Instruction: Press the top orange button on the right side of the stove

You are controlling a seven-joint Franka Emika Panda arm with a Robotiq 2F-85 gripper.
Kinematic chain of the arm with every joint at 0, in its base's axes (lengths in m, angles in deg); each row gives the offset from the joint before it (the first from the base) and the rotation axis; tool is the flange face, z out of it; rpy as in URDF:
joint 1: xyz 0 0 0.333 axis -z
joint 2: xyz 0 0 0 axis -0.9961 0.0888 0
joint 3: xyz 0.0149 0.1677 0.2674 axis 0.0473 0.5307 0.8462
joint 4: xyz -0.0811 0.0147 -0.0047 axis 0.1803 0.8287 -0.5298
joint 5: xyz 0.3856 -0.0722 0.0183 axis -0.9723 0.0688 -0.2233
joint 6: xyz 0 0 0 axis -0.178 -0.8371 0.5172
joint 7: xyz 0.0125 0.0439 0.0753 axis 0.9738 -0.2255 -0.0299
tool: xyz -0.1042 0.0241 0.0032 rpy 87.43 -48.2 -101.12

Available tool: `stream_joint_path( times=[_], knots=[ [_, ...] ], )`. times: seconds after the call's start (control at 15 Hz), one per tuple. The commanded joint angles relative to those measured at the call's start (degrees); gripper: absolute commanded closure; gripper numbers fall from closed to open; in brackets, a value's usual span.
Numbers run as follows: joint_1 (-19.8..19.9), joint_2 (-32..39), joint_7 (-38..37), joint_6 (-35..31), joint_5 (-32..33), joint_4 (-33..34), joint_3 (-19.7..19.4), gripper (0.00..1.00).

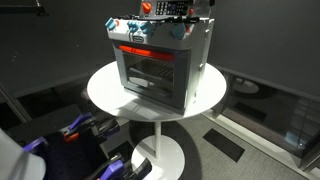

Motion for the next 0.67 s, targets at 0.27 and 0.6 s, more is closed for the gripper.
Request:
stream_joint_path(
  times=[0.27,0.6],
  knots=[
    [0.5,-3.4,-0.3,7.2,0.7,-0.9,-0.7,0.0],
    [1.6,-8.2,1.2,15.3,-0.1,-4.2,-1.2,0.0]
  ],
)
